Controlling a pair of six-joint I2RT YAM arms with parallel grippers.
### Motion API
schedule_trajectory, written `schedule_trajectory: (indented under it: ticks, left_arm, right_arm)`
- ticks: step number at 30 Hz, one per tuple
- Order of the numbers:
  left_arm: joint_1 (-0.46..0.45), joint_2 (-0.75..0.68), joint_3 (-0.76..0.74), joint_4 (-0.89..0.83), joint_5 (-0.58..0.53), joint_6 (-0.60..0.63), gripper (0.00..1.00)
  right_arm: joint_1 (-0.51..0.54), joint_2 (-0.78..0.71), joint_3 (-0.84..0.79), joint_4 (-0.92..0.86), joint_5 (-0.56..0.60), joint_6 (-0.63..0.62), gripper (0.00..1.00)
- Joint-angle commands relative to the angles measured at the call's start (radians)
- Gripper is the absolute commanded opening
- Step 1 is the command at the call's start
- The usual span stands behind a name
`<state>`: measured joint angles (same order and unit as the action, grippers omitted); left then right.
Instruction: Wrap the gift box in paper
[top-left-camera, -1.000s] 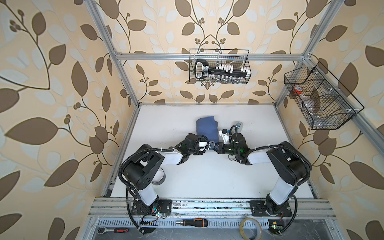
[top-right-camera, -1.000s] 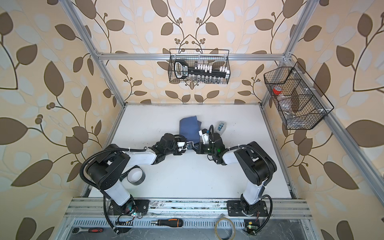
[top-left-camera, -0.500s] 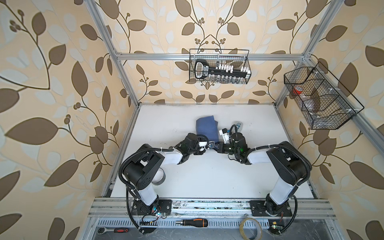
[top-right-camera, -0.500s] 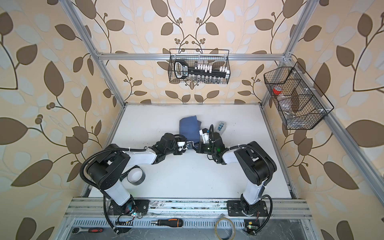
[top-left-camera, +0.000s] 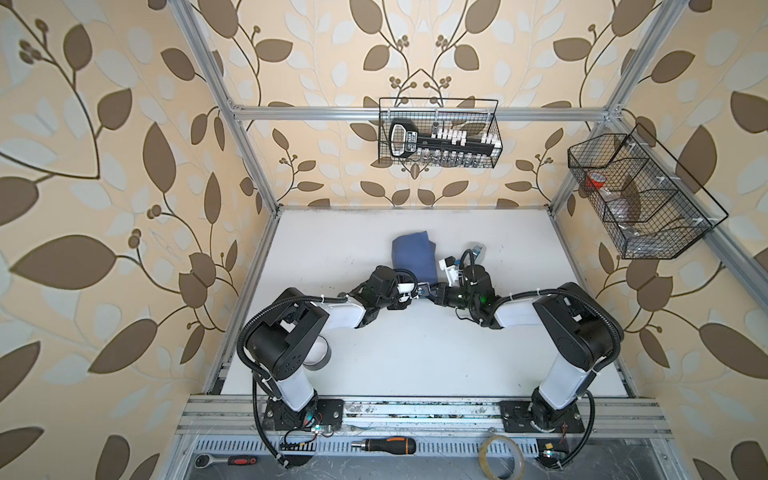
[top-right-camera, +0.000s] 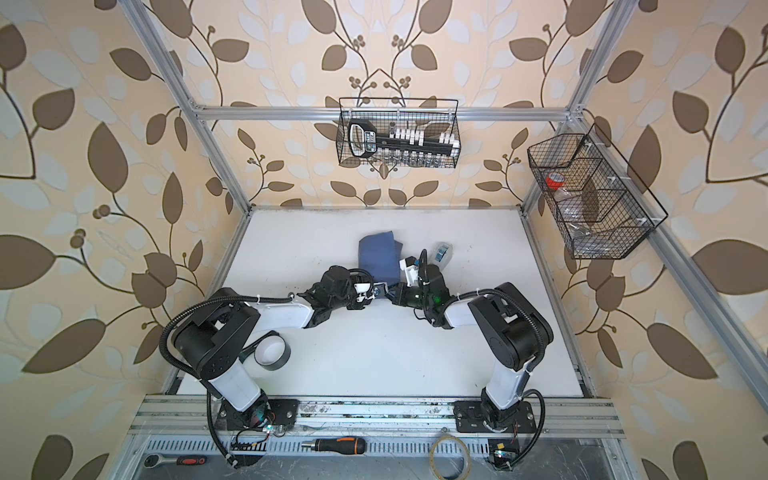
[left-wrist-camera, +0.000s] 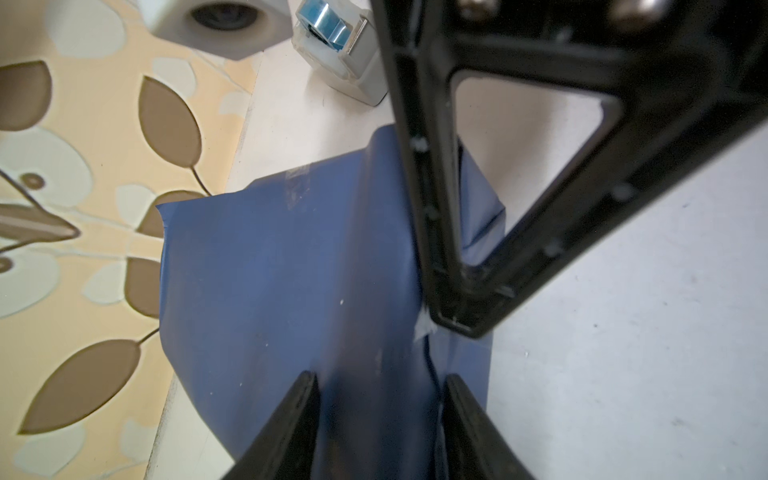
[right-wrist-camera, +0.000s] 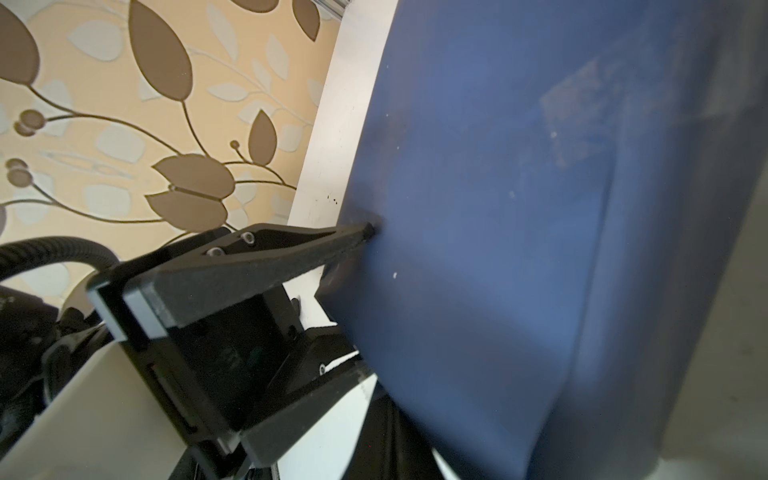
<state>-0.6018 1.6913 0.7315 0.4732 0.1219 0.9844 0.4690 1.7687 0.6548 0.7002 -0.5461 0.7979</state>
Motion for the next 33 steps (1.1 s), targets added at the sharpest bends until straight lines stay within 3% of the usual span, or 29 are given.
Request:
schedule_trajectory:
  ticks: [1, 33]
  left_arm:
    - [0.011, 0.053, -0.018, -0.188, -0.029, 0.033, 0.47]
    - [0.012, 0.050, -0.015, -0.191, -0.028, 0.035, 0.46]
  right_arm:
    - [-0.004, 0.017, 0.023, 0.031, 0.037, 0.027, 0.09]
    - [-0.004, -0.009, 0.009, -0.035, 0.082, 0.078, 0.31]
